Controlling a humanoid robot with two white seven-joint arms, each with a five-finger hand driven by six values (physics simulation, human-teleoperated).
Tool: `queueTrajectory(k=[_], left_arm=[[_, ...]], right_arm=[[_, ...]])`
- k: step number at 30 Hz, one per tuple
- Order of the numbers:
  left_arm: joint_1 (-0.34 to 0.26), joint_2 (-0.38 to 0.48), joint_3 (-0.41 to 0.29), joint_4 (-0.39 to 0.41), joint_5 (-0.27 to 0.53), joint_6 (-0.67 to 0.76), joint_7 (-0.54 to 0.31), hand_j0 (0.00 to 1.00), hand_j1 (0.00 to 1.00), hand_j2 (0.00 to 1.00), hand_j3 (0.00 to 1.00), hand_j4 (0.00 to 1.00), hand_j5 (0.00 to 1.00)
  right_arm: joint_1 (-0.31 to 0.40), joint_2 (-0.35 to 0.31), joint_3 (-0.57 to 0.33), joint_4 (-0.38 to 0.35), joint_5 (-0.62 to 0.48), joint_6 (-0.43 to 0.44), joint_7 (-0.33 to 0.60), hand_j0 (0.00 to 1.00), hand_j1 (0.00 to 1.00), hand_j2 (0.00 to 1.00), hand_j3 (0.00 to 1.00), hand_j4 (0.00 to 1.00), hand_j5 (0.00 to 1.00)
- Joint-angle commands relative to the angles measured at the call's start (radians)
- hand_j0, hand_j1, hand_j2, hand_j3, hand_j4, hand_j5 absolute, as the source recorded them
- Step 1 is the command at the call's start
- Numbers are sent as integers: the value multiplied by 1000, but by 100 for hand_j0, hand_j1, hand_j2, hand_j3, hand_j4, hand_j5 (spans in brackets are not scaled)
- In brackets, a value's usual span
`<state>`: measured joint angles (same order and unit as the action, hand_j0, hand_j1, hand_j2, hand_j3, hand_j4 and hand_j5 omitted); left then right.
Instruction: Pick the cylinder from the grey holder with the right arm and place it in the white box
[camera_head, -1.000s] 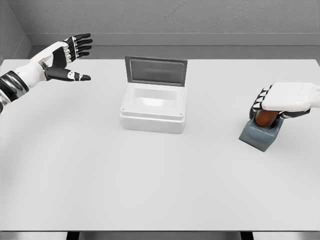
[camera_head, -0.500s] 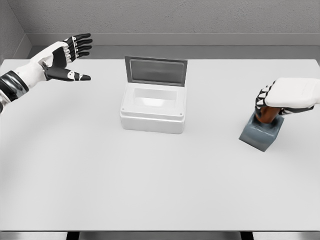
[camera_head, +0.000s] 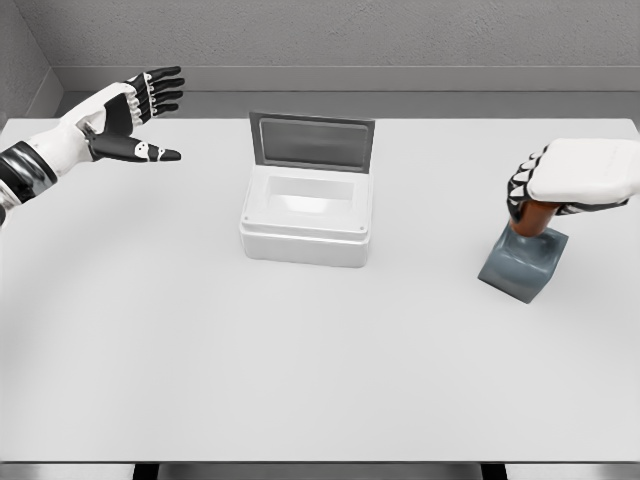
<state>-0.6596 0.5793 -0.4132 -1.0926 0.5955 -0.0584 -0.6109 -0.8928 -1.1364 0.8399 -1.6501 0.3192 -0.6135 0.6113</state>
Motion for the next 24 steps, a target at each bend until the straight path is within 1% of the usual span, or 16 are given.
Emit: queueTrajectory(k=[1,9,24], left_arm=[[0,1,1,-1,6,0,0,100,100,100,100,100,100],[0,7,1,-1,6,0,0,100,100,100,100,100,100],[-2,7,1,0,6,0,0,100,100,100,100,100,100]], right_arm=[[-2,6,-1,0,-3,3,0,50,50,50,50,50,50],[-20,33,-1,1,-6,3,0,49,49,49,49,49,49],[-54,130,1,10,-3,3,0,49,49,49,49,49,49]])
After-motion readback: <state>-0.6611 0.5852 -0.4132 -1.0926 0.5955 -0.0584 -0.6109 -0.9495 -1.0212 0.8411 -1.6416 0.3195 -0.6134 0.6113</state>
